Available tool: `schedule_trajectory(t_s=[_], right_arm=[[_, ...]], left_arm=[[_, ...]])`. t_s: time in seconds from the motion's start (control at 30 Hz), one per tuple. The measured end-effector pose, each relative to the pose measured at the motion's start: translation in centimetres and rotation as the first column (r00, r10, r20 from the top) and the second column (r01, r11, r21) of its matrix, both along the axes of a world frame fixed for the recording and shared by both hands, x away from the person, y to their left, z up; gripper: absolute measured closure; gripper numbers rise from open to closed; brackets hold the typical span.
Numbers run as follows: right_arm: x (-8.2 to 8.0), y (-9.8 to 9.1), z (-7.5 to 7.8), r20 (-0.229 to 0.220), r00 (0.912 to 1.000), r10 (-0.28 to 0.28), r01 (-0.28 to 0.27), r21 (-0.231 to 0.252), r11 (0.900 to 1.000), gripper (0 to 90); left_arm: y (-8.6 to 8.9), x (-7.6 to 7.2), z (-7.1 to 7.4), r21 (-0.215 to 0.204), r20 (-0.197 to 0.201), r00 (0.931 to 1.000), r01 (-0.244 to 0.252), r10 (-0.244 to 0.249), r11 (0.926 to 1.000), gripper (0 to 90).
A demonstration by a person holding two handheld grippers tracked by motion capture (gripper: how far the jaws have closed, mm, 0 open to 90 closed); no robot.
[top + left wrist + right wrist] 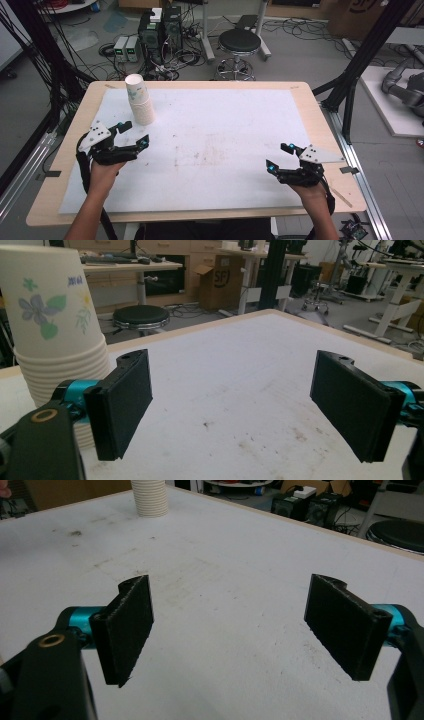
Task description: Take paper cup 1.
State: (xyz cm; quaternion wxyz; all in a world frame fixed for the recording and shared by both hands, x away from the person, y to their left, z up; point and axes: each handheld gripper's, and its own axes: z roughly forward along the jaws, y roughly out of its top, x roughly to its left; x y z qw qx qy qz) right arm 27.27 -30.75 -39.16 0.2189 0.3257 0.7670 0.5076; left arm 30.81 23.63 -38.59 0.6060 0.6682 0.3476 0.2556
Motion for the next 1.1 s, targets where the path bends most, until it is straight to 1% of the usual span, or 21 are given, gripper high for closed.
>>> schedule_trajectory(t_s=[0.03,0.07,0.1,0.13,0.27,0.4,0.43,0.47,0.5,0.53,0.57,0.63,0.7,0.73,0.77,0.8,0.93,1.0,1.03,1.07,1.1], right_arm=[[0.0,0.0,0.0,0.0,1.0,0.0,0.0,-0.001,1.0,20.1],[0.0,0.0,0.0,0.0,1.0,0.0,0.0,-0.001,1.0,20.1],[0.0,0.1,0.1,0.004,1.0,0.003,-0.003,-0.005,1.0,20.1],[0.0,0.1,0.1,0.004,1.0,0.003,-0.003,-0.005,1.0,20.1],[0.0,0.1,0.1,0.006,1.0,0.007,-0.007,-0.005,1.0,20.1],[0.1,0.1,0.1,0.003,1.0,0.006,-0.006,-0.002,1.0,20.1],[0.1,0.1,0.1,0.002,1.0,0.006,-0.006,-0.003,1.0,20.1],[0.1,0.1,0.1,0.002,1.0,0.006,-0.006,-0.003,1.0,20.1],[0.0,0.1,0.1,0.0,1.0,0.005,-0.005,-0.004,1.0,20.1],[0.0,0.1,0.1,0.0,1.0,0.005,-0.005,-0.004,1.0,20.1],[0.0,0.1,0.2,-0.001,1.0,0.005,-0.005,-0.002,1.0,20.1],[0.0,0.1,0.2,-0.002,1.0,0.005,-0.005,-0.003,1.0,20.1],[0.1,0.1,0.2,0.001,1.0,0.007,-0.007,-0.002,1.0,20.1],[0.1,0.1,0.2,0.001,1.0,0.007,-0.007,-0.002,1.0,20.1],[0.2,0.2,0.2,0.002,0.9999,0.01,-0.01,-0.005,0.9999,20.1],[0.2,0.2,0.2,0.002,0.9999,0.01,-0.01,-0.005,0.9999,20.1],[0.2,0.3,0.2,0.003,0.9999,0.015,-0.015,-0.007,0.9999,20.1],[0.1,0.3,0.2,0.0,0.9999,0.014,-0.014,-0.004,0.9999,20.1],[0.1,0.3,0.3,-0.001,0.9999,0.016,-0.016,-0.004,0.9999,20.1],[0.1,0.3,0.3,-0.001,0.9999,0.016,-0.016,-0.004,0.9999,20.1],[0.2,0.4,0.3,0.003,0.9998,0.019,-0.019,-0.005,0.9998,20.1]], left_arm=[[0.1,0.5,0.8,0.011,0.009,0.9999,-0.009,0.009,0.9999,16.2],[0.1,0.5,0.8,0.011,0.009,0.9999,-0.009,0.009,0.9999,16.2],[0.3,1.0,1.7,0.022,0.021,0.9995,-0.025,0.024,0.9995,15.9],[0.3,1.0,1.7,0.022,0.021,0.9995,-0.025,0.024,0.9995,15.9],[0.6,2.2,3.4,0.048,0.037,0.9984,-0.044,0.042,0.9979,16.0],[1.0,3.4,4.6,0.069,0.034,0.9973,-0.068,0.065,0.9953,15.9],[1.2,4.0,5.0,0.08,0.026,0.9969,-0.076,0.074,0.9939,15.9],[1.2,4.0,5.0,0.08,0.026,0.9969,-0.076,0.074,0.9939,15.9],[1.4,4.8,5.4,0.086,0.011,0.9971,-0.076,0.076,0.9934,15.9],[1.4,4.8,5.4,0.086,0.011,0.9971,-0.076,0.076,0.9934,15.9],[1.4,5.2,5.6,0.09,0.006,0.9968,-0.079,0.079,0.9928,15.9],[1.6,6.1,6.0,0.085,-0.008,0.9959,-0.089,0.09,0.9924,15.9],[1.7,7.0,6.4,0.098,-0.02,0.9946,-0.099,0.102,0.9902,15.9],[1.7,7.5,6.5,0.095,-0.025,0.9939,-0.105,0.108,0.9899,15.9],[1.9,8.3,6.8,0.091,-0.041,0.9931,-0.106,0.11,0.9902,15.9],[1.9,8.3,6.8,0.091,-0.041,0.9931,-0.106,0.11,0.9902,16.0],[2.0,9.8,7.1,0.083,-0.05,0.9903,-0.125,0.13,0.9886,16.0],[2.1,10.6,7.2,0.094,-0.065,0.9875,-0.137,0.144,0.9861,16.1],[2.3,11.5,7.3,0.107,-0.075,0.9834,-0.157,0.166,0.9817,16.1],[2.3,11.5,7.3,0.107,-0.075,0.9834,-0.157,0.166,0.9817,16.1],[2.6,12.3,7.3,0.105,-0.091,0.9793,-0.172,0.181,0.9795,16.0]])
